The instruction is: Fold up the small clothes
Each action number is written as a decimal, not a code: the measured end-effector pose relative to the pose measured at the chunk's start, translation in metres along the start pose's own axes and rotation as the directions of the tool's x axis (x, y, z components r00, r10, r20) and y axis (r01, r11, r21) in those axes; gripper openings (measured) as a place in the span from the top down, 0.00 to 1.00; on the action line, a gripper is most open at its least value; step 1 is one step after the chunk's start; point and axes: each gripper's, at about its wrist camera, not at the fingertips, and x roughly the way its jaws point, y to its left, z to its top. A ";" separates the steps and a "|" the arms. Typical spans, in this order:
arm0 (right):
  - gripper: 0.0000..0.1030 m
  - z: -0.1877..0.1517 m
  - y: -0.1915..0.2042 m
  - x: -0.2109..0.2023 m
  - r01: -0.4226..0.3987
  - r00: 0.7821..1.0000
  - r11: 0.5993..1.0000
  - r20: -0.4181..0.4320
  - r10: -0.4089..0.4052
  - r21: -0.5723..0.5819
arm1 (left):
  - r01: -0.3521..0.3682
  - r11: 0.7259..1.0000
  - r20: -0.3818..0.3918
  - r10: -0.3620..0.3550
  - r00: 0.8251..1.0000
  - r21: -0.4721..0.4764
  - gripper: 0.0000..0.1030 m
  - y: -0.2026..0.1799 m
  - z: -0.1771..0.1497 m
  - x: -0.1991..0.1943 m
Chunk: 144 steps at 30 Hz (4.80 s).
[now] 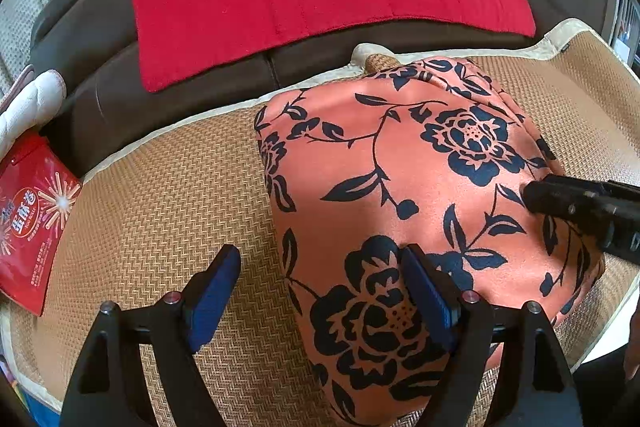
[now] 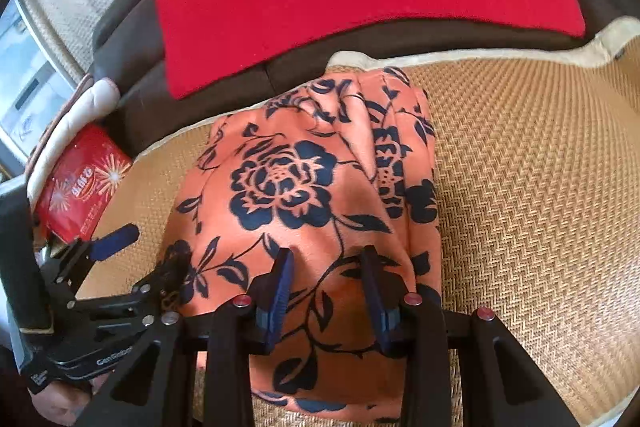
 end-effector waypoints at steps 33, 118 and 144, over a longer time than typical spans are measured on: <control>0.33 -0.033 0.020 -0.196 0.074 0.920 0.997 0.388 -0.055 -0.036 | -0.303 0.937 0.270 0.341 0.901 -0.174 0.06 0.001 -0.013 -0.193; 0.30 -0.115 0.165 -0.418 0.159 0.729 0.954 0.682 0.060 -0.254 | -0.145 0.925 0.664 0.355 0.657 -0.351 0.00 0.016 -0.086 -0.465; 0.30 -0.107 0.155 -0.393 0.155 0.807 0.969 0.591 -0.011 -0.194 | -0.137 0.944 0.588 0.297 0.753 -0.302 0.00 0.015 -0.079 -0.427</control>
